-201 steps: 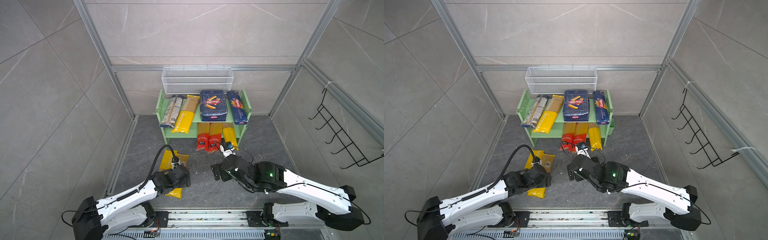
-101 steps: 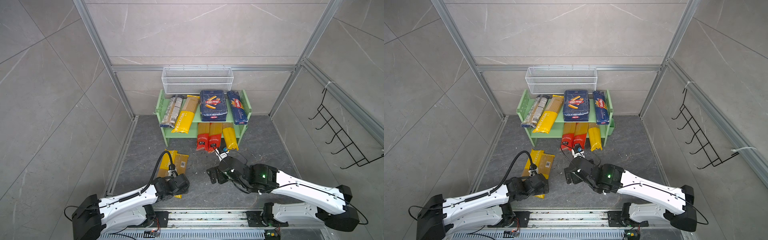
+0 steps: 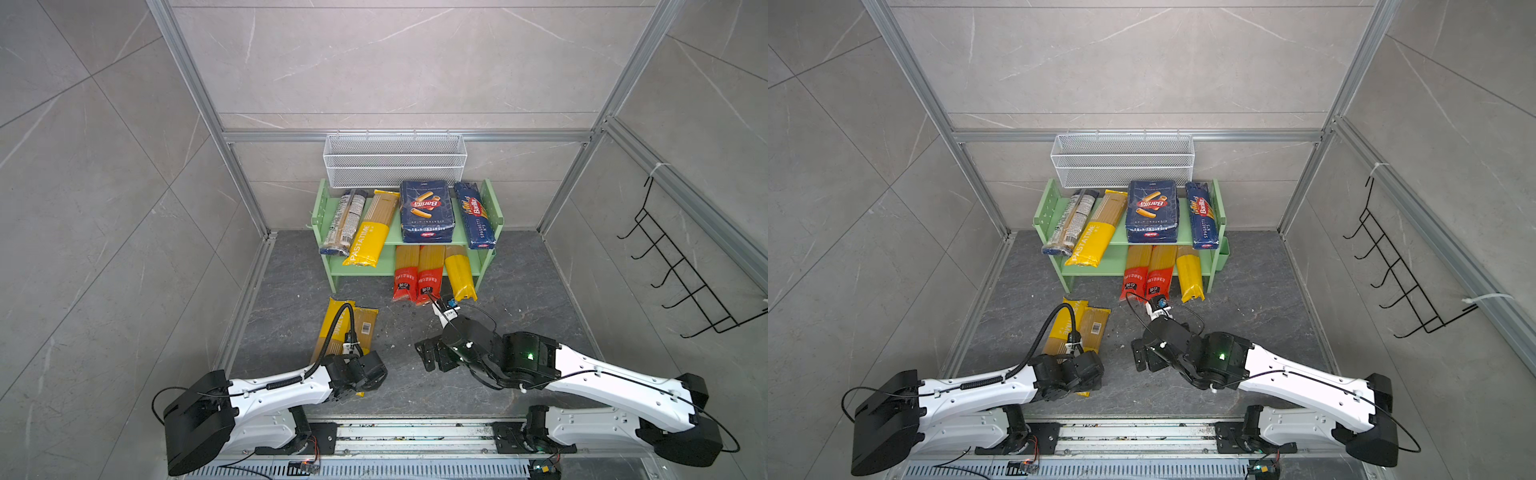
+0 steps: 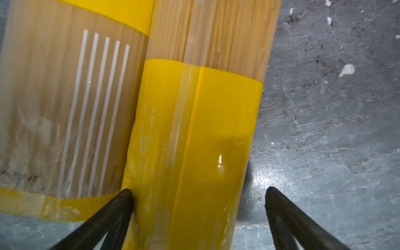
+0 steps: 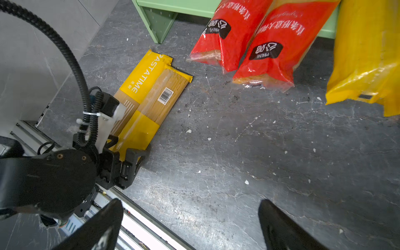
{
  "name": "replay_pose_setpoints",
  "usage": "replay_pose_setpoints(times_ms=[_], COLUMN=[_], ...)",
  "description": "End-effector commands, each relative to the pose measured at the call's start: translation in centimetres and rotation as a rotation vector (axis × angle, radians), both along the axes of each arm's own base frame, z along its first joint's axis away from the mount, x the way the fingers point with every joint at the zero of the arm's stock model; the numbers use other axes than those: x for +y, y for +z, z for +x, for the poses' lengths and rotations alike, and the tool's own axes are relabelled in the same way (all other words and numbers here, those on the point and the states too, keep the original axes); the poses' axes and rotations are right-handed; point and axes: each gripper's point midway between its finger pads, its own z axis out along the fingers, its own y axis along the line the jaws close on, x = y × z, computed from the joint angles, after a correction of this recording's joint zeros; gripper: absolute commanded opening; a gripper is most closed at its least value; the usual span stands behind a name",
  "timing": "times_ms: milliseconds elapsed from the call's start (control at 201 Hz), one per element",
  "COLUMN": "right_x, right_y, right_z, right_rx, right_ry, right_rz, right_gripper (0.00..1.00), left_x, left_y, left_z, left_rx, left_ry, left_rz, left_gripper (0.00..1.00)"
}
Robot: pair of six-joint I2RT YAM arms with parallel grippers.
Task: Arrange pasta packages on shelves
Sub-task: Move the pasta bag to the center of the table.
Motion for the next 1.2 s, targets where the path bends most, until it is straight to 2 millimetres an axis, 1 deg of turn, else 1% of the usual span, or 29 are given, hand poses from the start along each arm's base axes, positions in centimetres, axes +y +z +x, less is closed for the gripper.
replay_pose_setpoints(times_ms=[0, 65, 134, 259, 363, 468, 533, 657, 722, 841, 1015, 1125, 1199], right_x=[-0.8, -0.9, -1.0, -1.4, -1.6, -2.2, -2.9, -4.0, -4.5, -4.9, -5.2, -5.5, -5.6], right_y=[-0.3, -0.4, -0.3, -0.1, 0.0, 0.6, 1.3, 2.7, 3.1, 3.2, 3.1, 3.2, 3.3], right_z=[0.1, 0.1, 0.1, 0.1, 0.0, 0.1, 0.2, 0.3, 0.3, 0.3, 0.1, 0.1, 0.1], right_rx=[-0.002, 0.001, -0.001, -0.008, -0.012, -0.024, -0.040, -0.061, -0.065, -0.064, -0.057, -0.058, -0.059], right_ry=[-0.029, -0.032, -0.032, -0.034, -0.032, -0.044, -0.057, -0.067, -0.076, -0.082, -0.090, -0.099, -0.103], right_rz=[0.005, 0.002, 0.002, -0.002, -0.004, 0.003, 0.012, 0.034, 0.039, 0.037, 0.043, 0.048, 0.049], right_gripper=[1.00, 1.00, 1.00, 1.00, 1.00, 1.00, 0.99, 1.00, 0.99, 1.00, 1.00, 1.00, 1.00], left_x=[-0.6, -0.4, -0.5, -0.2, 0.5, 1.1, 1.3, 0.9, 0.7, -0.1, -0.6, -1.0, -0.9], left_y=[-0.6, -0.9, -0.8, 0.1, 0.9, 0.9, 0.5, -0.5, -1.1, -1.9, -3.3, -4.1, -4.6], left_z=[-0.1, -0.2, -0.2, -0.2, -0.1, 0.1, 0.0, -0.1, -0.1, 0.0, 0.1, -0.2, -0.6], left_rx=[0.013, 0.020, 0.020, 0.000, -0.013, -0.021, -0.014, 0.005, 0.018, 0.036, 0.066, 0.091, 0.108], left_ry=[0.006, 0.014, 0.014, 0.013, 0.017, 0.018, 0.018, 0.009, 0.004, -0.011, -0.023, -0.027, -0.017], left_rz=[-0.015, -0.006, -0.007, -0.004, 0.028, 0.061, 0.074, 0.077, 0.076, 0.071, 0.076, 0.056, 0.045], left_gripper=[0.95, 0.95, 0.95, 0.96, 0.98, 1.00, 1.00, 1.00, 1.00, 1.00, 1.00, 0.99, 0.97])
